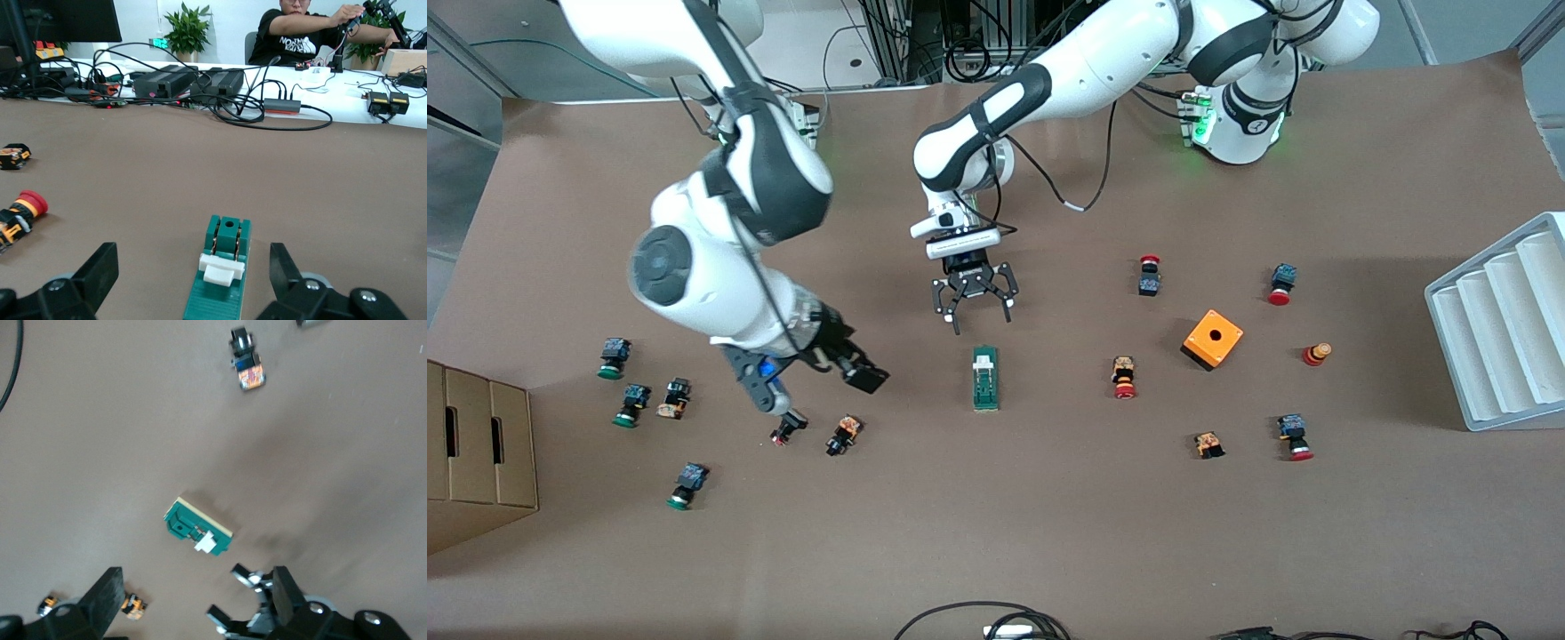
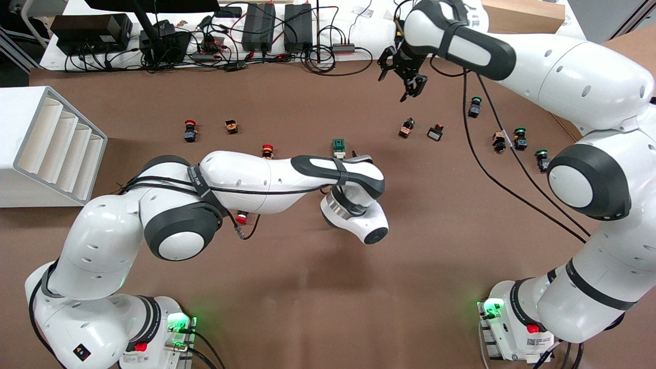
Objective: Close load switch with both arms
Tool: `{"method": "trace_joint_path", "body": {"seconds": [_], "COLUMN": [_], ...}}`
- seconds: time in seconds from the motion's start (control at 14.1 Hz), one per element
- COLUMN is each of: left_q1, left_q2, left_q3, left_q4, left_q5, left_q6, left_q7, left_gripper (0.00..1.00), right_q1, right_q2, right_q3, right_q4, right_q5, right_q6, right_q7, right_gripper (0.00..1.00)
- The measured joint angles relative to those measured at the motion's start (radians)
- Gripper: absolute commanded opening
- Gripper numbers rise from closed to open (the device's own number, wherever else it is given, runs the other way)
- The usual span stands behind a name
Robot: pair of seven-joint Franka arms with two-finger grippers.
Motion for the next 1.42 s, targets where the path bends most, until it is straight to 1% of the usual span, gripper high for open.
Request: {"method": "trace_joint_path", "body": {"seconds": [0.14, 0.28, 0.43, 0.57, 0.71, 0.92, 1.21, 1.42], "left_q1": [-0.019, -0.027, -0.028, -0.028, -0.027, -0.027, -0.027, -0.027], "left_q2": [0.004, 0.013, 0.02, 0.032, 0.057, 0.092, 0.13, 0.154], "left_q3": [-0.007, -0.016, -0.019, -0.019, -0.018, -0.018, -0.018, -0.018], "left_q4": [-0.002, -0.003, -0.003, -0.004, -0.004, -0.005, -0.005, -0.005], "left_q5": [0.03, 0.071, 0.101, 0.126, 0.17, 0.188, 0.216, 0.227], "left_q6": [-0.07, -0.111, -0.119, -0.119, -0.12, -0.127, -0.129, -0.131], "left_q7": [-0.003, -0.027, -0.068, -0.093, -0.121, -0.137, -0.14, -0.15], "left_gripper": [1.0, 1.0, 1.0, 1.0, 1.0, 1.0, 1.0, 1.0], "right_q1": [0.054, 0.097, 0.121, 0.15, 0.18, 0.229, 0.234, 0.239], "right_q2": [0.021, 0.044, 0.071, 0.089, 0.096, 0.108, 0.118, 0.121], "right_q3": [-0.021, -0.044, -0.052, -0.066, -0.082, -0.093, -0.138, -0.145], "right_q4": [0.0, 0.001, 0.001, 0.001, 0.001, 0.001, 0.0, -0.002], "right_q5": [0.0, 0.008, 0.041, 0.047, 0.047, 0.048, 0.048, 0.048], "right_q6": [0.047, 0.077, 0.111, 0.142, 0.161, 0.204, 0.214, 0.22], "right_q7": [0.107, 0.183, 0.258, 0.326, 0.356, 0.439, 0.455, 0.459], "right_gripper": [0.99, 0.99, 1.0, 1.0, 1.0, 1.0, 1.0, 1.0]}}
